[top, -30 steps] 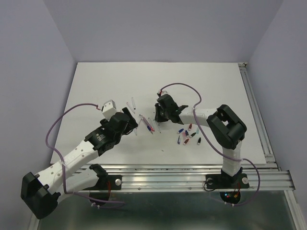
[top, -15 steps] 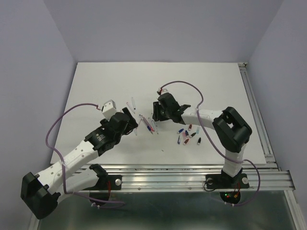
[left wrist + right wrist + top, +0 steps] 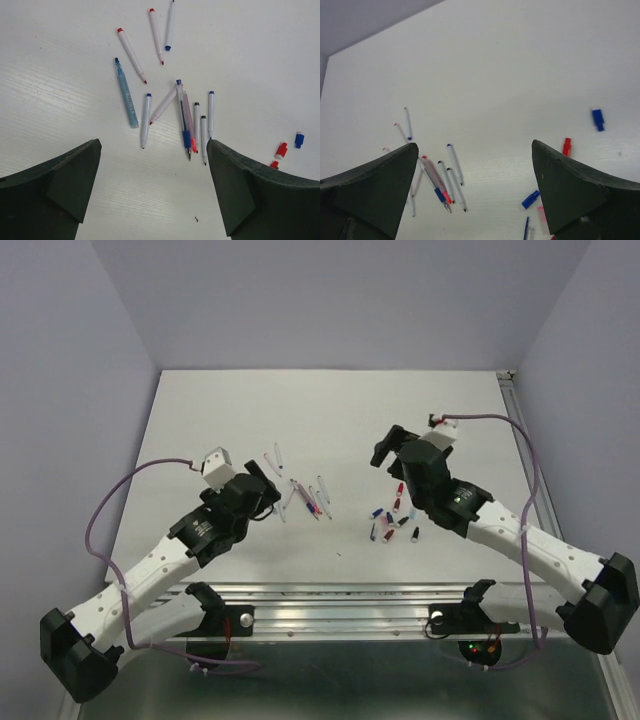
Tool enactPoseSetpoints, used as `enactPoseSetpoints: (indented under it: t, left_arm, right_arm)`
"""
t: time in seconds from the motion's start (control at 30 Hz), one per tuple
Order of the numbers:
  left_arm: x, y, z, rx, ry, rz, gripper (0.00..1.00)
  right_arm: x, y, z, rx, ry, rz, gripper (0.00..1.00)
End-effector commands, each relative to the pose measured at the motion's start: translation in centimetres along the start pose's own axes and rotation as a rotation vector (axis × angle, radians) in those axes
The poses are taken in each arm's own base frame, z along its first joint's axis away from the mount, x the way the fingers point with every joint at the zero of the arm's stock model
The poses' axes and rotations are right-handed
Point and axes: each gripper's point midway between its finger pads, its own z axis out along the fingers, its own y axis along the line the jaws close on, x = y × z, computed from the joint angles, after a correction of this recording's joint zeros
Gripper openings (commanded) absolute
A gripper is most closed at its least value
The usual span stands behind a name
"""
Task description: Open the pen caps
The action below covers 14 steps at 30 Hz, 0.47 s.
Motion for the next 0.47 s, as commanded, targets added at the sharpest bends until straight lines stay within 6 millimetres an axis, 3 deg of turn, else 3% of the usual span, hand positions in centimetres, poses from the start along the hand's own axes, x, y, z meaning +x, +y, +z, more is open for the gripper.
enactPoseSetpoints:
  t: [0.0,0.13,0.2,0.43]
  left_arm:
    - [-3.3,0.0,-0.9,-0.033,-0.109,-0.082,0.99]
    - [-3.5,0.0,-0.6,-0.029,-0.139,-0.122,0.99]
    - [-3.4,-0.1,-0.4,-0.028,-0.139,-0.125,0.99]
    - [-4.2,-0.1,-0.2,-0.069,-0.157,-0.133,0.99]
  right_arm:
    - [-1.5,-10.3,-3.1,0.432,-0.189,0.029,1.00]
    - [-1.0,-15.6,-6.0,0.590,-0.297,0.125,1.00]
    - [-0.7,-16.8,-6.8,0.611,-0.327,0.180,1.00]
    - [-0.2,-17.6,-6.9,0.612,-0.326,0.140,1.00]
